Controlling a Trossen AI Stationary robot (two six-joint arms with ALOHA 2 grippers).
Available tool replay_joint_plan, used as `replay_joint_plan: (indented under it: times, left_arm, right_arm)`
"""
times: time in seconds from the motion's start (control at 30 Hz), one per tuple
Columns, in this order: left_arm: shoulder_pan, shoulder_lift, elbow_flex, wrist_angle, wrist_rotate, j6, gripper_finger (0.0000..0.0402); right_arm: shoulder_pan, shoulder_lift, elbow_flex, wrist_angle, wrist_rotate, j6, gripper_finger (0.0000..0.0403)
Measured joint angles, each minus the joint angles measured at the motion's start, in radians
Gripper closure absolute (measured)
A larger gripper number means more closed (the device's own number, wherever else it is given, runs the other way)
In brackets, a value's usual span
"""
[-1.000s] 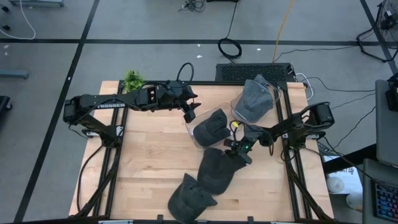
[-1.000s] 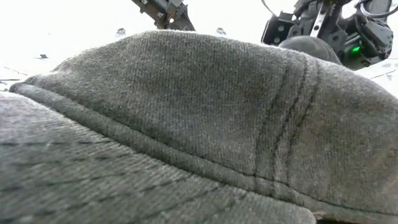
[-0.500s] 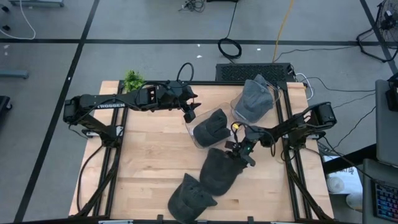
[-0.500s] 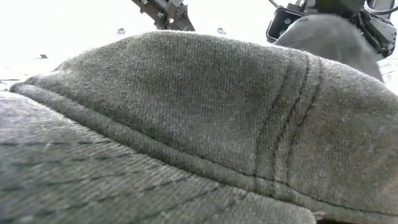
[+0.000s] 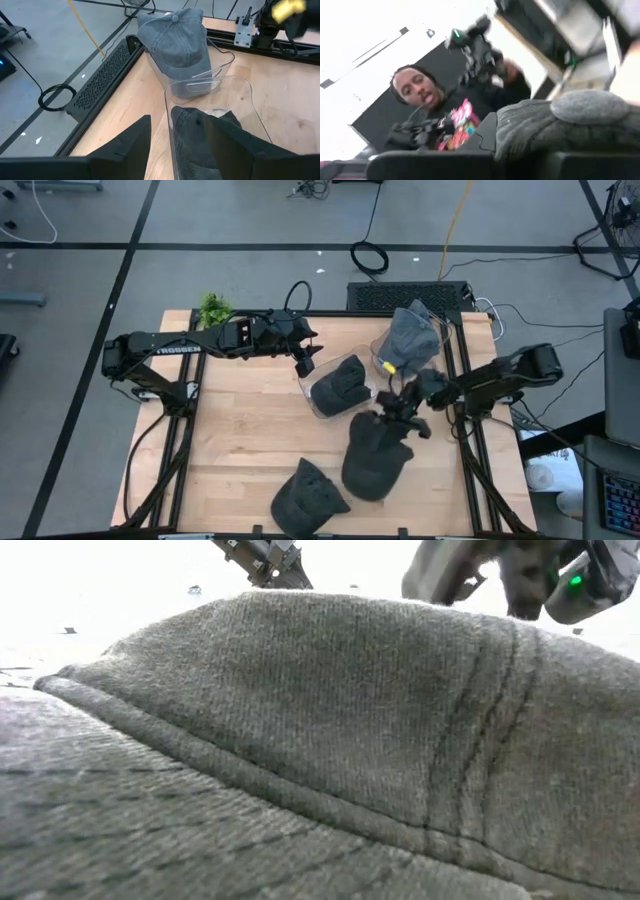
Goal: Pick & Place hat
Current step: Stack the top black cap on top of the black cap in the left transparent bin
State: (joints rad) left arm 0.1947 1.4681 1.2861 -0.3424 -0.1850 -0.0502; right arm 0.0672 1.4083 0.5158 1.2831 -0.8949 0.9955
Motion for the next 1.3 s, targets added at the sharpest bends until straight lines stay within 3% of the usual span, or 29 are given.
replay_joint_plan:
  times: [0.17, 0.37, 0.63, 0.83, 1.3]
  left_arm:
    - [0.000, 0.000, 0.000, -0.002, 0.000, 0.000, 0.0204]
    - [0.000, 0.009, 0.000, -0.003, 0.000, -0.002, 0.0204]
    - [0.004, 0.077, -0.001, 0.002, 0.000, 0.006, 0.0204]
    - [0.008, 0.083, -0.001, 0.011, -0.001, -0.009, 0.0204]
    - [0.024, 0.079, -0.001, 0.058, 0.000, 0.022, 0.0204]
  right_arm:
    - [-0.079, -0.099, 0.038, -0.128, 0.048, -0.180, 0.0402]
    - [-0.193, -0.123, 0.074, -0.402, 0.247, -0.424, 0.0402]
    - [-0.263, -0.125, 0.150, -0.426, 0.239, -0.538, 0.0402]
    - [-0.325, -0.096, 0.147, -0.601, 0.317, -0.663, 0.0403]
    - [-0.421, 0.033, 0.148, -0.589, 0.313, -0.750, 0.0403]
